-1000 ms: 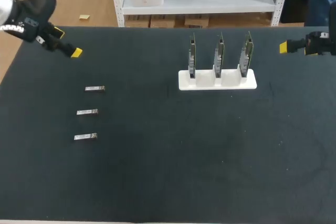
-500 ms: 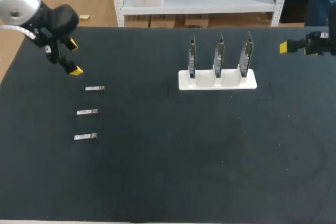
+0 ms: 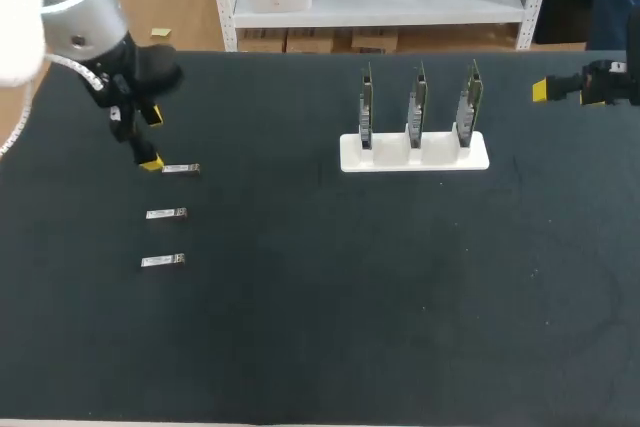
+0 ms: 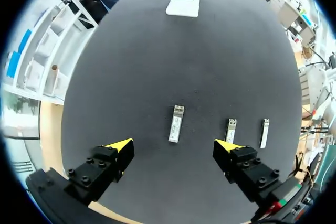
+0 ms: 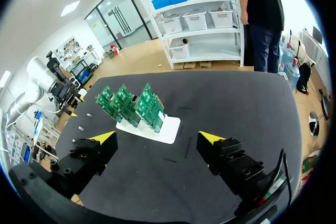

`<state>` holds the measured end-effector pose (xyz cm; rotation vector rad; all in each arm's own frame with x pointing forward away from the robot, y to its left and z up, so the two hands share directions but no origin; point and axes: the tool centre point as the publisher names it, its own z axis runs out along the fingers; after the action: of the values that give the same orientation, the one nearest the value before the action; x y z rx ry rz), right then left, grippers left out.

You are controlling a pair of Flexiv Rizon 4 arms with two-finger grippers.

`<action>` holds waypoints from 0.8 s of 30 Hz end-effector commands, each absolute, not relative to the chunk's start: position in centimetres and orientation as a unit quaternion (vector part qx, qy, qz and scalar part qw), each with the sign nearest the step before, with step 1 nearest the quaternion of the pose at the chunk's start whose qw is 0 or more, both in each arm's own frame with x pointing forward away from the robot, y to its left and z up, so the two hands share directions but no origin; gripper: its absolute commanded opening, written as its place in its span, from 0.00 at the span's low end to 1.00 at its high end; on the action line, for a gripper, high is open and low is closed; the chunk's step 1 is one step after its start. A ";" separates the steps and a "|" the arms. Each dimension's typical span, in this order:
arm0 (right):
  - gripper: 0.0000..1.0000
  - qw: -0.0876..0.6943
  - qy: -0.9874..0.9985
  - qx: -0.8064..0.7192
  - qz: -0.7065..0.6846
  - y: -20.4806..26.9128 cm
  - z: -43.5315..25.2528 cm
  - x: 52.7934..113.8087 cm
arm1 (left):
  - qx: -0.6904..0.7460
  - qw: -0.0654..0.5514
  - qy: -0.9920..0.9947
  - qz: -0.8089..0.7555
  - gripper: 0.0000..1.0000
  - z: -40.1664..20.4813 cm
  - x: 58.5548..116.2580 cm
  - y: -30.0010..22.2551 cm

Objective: Pick up the optical module with the left hand, and insert it into the network port with the right hand.

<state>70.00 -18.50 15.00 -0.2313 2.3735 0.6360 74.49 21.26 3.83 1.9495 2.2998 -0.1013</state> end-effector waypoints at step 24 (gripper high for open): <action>1.00 0.330 0.908 -0.088 0.243 -18.5 15.0 70.0 | 0.674 0.018 0.739 -0.014 1.00 -0.1 74.2 20.8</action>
<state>70.00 -18.50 15.00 -0.2313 2.3735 0.6361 73.85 20.96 0.20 2.0853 2.2902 -0.0428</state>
